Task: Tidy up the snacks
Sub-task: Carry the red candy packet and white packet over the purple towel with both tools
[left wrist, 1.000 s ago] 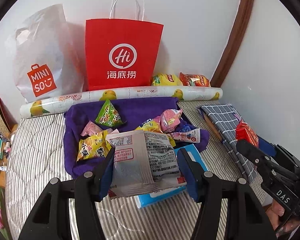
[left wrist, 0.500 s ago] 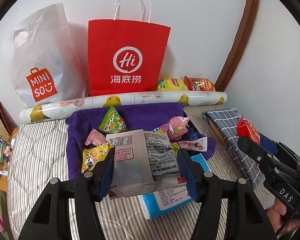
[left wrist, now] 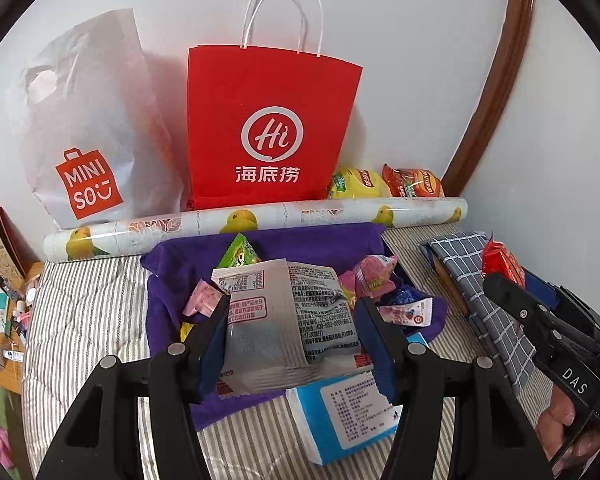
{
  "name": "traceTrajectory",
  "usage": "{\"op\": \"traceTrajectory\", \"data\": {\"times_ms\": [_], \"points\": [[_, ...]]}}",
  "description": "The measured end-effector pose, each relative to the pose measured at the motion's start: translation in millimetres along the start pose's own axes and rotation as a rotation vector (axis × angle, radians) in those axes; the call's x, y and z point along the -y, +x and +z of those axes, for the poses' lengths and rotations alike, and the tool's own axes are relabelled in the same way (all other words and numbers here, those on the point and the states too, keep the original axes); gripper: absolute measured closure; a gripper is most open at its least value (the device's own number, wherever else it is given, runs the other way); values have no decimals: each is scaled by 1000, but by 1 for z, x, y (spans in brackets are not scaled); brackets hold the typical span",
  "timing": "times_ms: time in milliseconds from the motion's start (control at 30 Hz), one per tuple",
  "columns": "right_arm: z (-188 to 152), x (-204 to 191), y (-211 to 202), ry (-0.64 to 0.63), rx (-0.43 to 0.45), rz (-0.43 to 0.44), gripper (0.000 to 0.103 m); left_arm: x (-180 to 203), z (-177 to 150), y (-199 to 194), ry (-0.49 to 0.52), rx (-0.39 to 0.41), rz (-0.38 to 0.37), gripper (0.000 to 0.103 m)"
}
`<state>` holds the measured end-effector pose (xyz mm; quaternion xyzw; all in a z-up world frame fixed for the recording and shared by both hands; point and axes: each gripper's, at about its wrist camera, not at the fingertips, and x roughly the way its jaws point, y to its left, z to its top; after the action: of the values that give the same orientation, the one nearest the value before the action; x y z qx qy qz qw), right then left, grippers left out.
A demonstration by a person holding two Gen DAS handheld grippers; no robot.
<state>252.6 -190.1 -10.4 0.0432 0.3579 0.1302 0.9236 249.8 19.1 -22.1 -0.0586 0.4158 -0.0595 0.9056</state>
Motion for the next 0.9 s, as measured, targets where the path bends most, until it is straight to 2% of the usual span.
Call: {"op": "traceTrajectory", "data": {"times_ms": [900], "points": [[23,4,65,37,-24,27,54,-16,38,45,-4,-21,30,45]]}}
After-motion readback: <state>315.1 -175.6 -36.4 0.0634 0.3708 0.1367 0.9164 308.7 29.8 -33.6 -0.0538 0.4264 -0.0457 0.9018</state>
